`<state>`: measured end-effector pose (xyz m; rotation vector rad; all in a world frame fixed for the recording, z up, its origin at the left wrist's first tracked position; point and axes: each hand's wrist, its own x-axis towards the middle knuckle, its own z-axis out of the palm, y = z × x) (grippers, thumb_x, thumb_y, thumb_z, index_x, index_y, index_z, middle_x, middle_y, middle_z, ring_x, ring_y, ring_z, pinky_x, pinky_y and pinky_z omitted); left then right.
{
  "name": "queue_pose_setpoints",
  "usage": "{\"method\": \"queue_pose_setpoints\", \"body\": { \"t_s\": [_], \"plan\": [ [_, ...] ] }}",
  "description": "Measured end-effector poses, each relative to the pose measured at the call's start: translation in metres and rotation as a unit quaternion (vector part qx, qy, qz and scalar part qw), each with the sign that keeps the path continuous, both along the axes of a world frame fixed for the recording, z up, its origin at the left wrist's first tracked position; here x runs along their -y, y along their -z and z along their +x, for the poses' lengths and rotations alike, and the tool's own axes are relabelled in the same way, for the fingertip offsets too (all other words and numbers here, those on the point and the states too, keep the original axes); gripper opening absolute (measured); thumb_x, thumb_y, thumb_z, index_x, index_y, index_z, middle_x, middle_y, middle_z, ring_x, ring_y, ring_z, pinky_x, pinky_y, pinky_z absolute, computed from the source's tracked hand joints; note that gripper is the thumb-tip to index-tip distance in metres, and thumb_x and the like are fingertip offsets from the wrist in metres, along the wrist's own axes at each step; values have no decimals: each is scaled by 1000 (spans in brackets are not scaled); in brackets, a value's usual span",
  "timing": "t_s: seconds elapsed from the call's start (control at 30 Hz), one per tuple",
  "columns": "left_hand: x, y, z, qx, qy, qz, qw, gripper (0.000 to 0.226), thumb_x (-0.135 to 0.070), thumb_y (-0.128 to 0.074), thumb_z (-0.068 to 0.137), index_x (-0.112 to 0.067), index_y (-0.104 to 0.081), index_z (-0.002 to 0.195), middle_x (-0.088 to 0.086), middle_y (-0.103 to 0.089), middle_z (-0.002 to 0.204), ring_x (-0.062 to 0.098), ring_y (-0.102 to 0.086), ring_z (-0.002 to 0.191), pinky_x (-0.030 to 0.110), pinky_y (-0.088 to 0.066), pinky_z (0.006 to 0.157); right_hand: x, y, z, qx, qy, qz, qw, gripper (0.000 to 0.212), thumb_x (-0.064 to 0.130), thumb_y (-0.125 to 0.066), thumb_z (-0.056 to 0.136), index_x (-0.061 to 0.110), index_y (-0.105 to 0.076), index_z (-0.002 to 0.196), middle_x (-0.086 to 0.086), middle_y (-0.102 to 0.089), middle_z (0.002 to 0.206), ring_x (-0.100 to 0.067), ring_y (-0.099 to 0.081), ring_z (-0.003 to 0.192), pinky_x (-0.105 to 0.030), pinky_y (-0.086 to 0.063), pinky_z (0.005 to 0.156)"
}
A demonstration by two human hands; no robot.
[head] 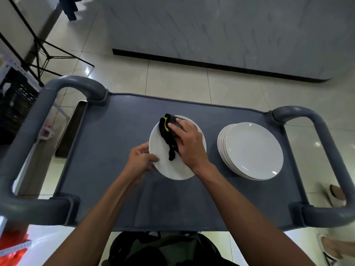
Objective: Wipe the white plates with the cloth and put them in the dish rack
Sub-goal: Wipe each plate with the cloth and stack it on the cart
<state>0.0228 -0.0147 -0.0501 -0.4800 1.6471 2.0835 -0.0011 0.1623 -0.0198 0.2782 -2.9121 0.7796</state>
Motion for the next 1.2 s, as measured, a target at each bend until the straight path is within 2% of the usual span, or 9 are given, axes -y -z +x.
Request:
{"method": "queue_pose_setpoints", "body": {
  "t_s": [0.1, 0.23, 0.37, 0.53, 0.7, 0.9, 1.1, 1.2],
  "plan": [
    [0, -6, -3, -19, -23, 23, 999, 51, 18, -56, 75, -21, -78, 100, 7, -75, 90, 22, -70, 71, 41, -60, 58, -7, -18, -14, -29, 32, 4, 999, 39, 6, -59, 94, 17, -64, 131, -12, -56, 140, -33, -47, 130, -53, -41, 102],
    [-1, -16, -8, -37, -54, 45, 997, 55, 18, -55, 75, -25, -78, 100, 4, -76, 91, 21, -70, 71, 44, -61, 62, -21, -34, -23, -32, 84, 9, 996, 41, 6, -58, 94, 19, -64, 133, -10, -54, 143, -31, -43, 133, -50, -40, 104],
    [-1, -27, -12, -57, -63, 58, 995, 58, 16, -55, 76, -25, -76, 110, 4, -75, 94, 19, -68, 70, 38, -57, 59, -33, -44, -17, -19, 103, 15, 994, 41, 9, -55, 97, 21, -61, 136, -8, -51, 146, -30, -40, 135, -51, -38, 106],
    [-6, -39, -15, -67, -87, 62, 992, 58, 16, -53, 77, -29, -77, 105, -1, -74, 90, 14, -66, 64, 34, -55, 55, -37, -52, -5, -17, 113, 26, 993, 40, 8, -54, 98, 20, -61, 136, -8, -52, 145, -30, -40, 134, -48, -37, 107],
    [-11, -46, -20, -63, -108, 67, 990, 59, 15, -52, 79, -26, -73, 115, -2, -76, 92, 17, -67, 69, 37, -57, 59, -30, -53, 14, -17, 99, 31, 994, 43, 3, -57, 93, 19, -63, 133, -9, -55, 142, -31, -44, 131, -37, -36, 106],
    [-18, -54, -26, -79, -119, 70, 987, 52, 13, -51, 83, -29, -77, 99, 5, -76, 95, 21, -71, 75, 40, -59, 62, -2, -48, 38, -8, 50, 12, 999, 42, 9, -56, 96, 24, -60, 135, -4, -54, 143, -26, -43, 133, -49, -41, 102],
    [-18, -57, -29, -66, -161, 79, 982, 43, 9, -53, 85, -21, -75, 107, 3, -76, 90, 19, -69, 70, 33, -56, 55, 3, -44, 61, -32, 9, 11, 999, 51, 6, -60, 90, 25, -59, 137, -5, -51, 145, -27, -42, 135, -46, -43, 100],
    [-14, -56, -30, -63, -171, 86, 979, 41, 9, -53, 85, -18, -74, 108, 1, -76, 92, 17, -69, 73, 34, -57, 57, -10, -38, 68, -24, 17, 18, 999, 54, 0, -62, 89, 24, -58, 138, -4, -49, 148, -26, -40, 136, -48, -43, 100]
  ]
}}
